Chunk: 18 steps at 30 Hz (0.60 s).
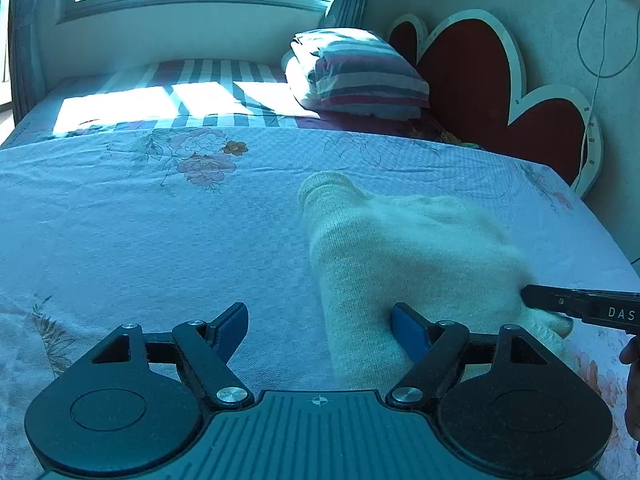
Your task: Fold small clothes
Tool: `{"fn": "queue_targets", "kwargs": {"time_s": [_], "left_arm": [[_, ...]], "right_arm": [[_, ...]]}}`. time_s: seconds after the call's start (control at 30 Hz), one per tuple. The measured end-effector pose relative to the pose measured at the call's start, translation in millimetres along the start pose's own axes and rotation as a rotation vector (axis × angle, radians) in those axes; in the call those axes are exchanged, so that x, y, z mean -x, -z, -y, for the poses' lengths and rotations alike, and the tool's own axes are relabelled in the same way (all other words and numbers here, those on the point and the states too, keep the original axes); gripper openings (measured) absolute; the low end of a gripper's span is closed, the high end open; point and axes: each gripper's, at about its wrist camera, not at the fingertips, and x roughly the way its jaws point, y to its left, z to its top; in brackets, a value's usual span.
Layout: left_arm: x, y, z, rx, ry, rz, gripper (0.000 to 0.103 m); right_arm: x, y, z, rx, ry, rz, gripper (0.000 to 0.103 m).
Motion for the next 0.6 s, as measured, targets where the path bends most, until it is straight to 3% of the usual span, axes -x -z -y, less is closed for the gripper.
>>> {"fn": "queue_targets", "kwargs": {"time_s": [0.2,0.27,0.4,0.6], "left_arm": [[-1.8,-3.0,2.3,0.004,0.003,-0.012,0.079],[4.8,-9.4,2.6,-0.009,0.003,0.028,0.079],[-5.2,-29.7,-7.8,0.04,0.024,0.052,0.079],[-44.6,-51.4,-18.2,0.092,0.077,0.022,0.079]], "right_arm": [[-0.7,1.1,2.5,0.017,-0.008,-0.003,0.023],[2.2,-2.1,0.8,0.021,-0.002,-0.006,0.024],[10.2,-21.5,6.8,-0.012,-0.005,0.09,0.039],[-38.4,-49.1,28.1,-0.072,-0.023,0.013,0.039]]}}
